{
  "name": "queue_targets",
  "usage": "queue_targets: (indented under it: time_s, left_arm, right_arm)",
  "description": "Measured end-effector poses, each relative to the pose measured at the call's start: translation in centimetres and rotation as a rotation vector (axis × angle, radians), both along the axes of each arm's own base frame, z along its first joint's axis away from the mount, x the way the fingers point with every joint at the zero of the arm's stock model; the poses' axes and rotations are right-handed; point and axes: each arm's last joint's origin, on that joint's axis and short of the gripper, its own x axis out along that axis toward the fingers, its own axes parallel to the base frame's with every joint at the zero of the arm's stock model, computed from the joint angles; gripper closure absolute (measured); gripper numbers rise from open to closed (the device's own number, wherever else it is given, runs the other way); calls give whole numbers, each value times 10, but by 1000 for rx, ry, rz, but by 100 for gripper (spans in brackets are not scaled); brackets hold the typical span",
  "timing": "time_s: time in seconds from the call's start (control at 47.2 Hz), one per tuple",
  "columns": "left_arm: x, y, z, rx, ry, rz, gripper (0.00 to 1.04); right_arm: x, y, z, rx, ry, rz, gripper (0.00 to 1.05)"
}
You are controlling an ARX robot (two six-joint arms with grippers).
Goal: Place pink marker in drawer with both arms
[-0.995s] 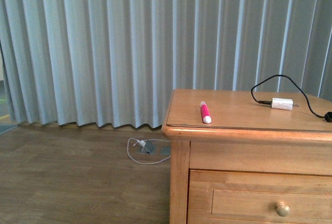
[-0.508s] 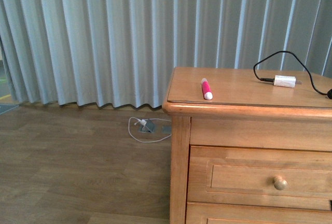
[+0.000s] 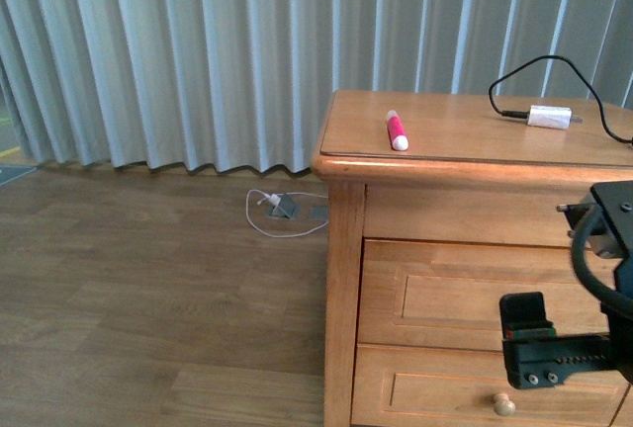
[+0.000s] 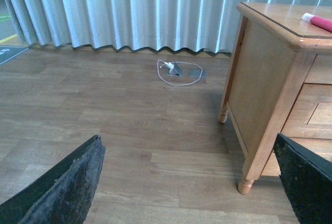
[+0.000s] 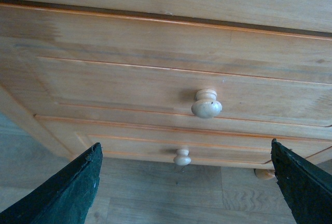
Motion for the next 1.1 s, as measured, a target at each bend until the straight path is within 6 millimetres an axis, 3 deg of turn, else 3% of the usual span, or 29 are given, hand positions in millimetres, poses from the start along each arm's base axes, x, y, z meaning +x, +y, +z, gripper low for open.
queue_targets:
  time_s: [0.487, 1.101]
  left_arm:
    - [0, 0, 0, 0, 0, 0, 6]
    - [0, 0, 0, 0, 0, 0, 6]
  right_arm:
    - [48, -7, -26, 13, 2, -20, 8]
    - [63, -7, -39, 1, 5, -28, 8]
